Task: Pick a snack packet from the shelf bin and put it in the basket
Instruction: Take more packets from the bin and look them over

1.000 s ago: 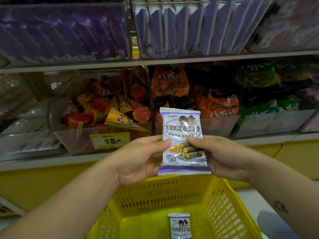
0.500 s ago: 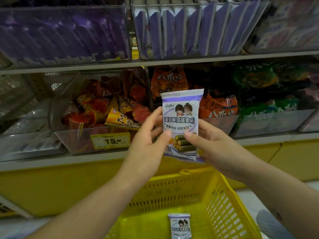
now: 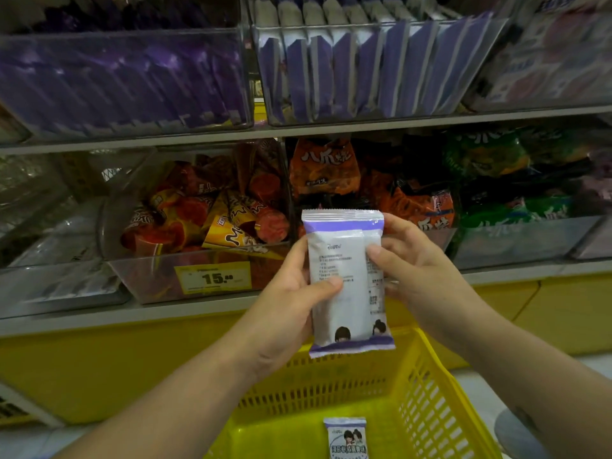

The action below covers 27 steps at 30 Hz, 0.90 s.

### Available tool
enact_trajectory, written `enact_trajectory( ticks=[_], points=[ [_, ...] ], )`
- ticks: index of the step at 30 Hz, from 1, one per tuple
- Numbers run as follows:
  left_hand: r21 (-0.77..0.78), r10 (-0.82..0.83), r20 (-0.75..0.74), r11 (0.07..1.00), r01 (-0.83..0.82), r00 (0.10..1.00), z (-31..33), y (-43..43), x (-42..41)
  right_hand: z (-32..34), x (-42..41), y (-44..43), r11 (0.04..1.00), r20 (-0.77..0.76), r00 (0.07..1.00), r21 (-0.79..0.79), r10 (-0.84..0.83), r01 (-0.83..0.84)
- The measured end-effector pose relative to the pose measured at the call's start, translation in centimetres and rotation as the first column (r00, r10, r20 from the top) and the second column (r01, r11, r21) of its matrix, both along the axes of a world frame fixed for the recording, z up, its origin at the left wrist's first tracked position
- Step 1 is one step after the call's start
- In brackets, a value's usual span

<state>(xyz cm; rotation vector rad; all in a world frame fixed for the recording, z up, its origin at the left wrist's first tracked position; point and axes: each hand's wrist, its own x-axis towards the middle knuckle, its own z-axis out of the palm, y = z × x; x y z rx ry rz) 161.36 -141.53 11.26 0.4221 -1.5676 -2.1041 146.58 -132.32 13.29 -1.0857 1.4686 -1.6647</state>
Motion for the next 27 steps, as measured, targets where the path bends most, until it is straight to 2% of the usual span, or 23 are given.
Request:
enact_trajectory(
  ticks=[5, 9, 12, 14, 17, 23, 27],
  points=[
    [-0.162, 0.141, 0.013, 0.977, -0.137, 0.99, -0.5, -0.3, -0.3, 0.3, 0.4, 0.4, 0.993, -0.162, 0.987, -0.115, 0.001, -0.02],
    [-0.084, 0.11, 0.025, 0.991, -0.107, 0.994, -0.7, -0.4, -0.2, 0.9, 0.7, 0.6, 0.991, -0.234, 0.971, -0.106, 0.05, -0.077],
    [0.058, 0.067, -0.032, 0.996, -0.065, 0.997, -0.3, -1.1, 0.1, 1.5, 0.3, 0.8, 0.987, -0.203, 0.971, -0.072, 0.124, -0.141],
    [0.137, 0.092, -0.076, 0.987, -0.081, 0.993, 0.0, -1.9, 0.4, 1.8, -0.2, 1.2, 0.981, -0.139, 0.972, -0.011, 0.189, -0.192],
    [0.201, 0.132, -0.121, 0.974, -0.106, 0.984, 0.4, -3.4, 0.9, 2.3, -0.7, 1.6, 0.971, -0.135, 0.961, 0.053, 0.24, -0.235],
    [0.211, 0.136, -0.13, 0.972, -0.106, 0.982, 0.6, -4.3, 1.4, 2.3, -0.7, 1.7, 0.976, -0.161, 0.963, 0.052, 0.216, -0.21],
    [0.172, 0.127, -0.113, 0.979, -0.107, 0.985, 0.7, -3.8, 1.3, 1.6, -0.9, 1.2, 0.986, -0.072, 0.984, 0.03, 0.163, -0.162]
  ],
)
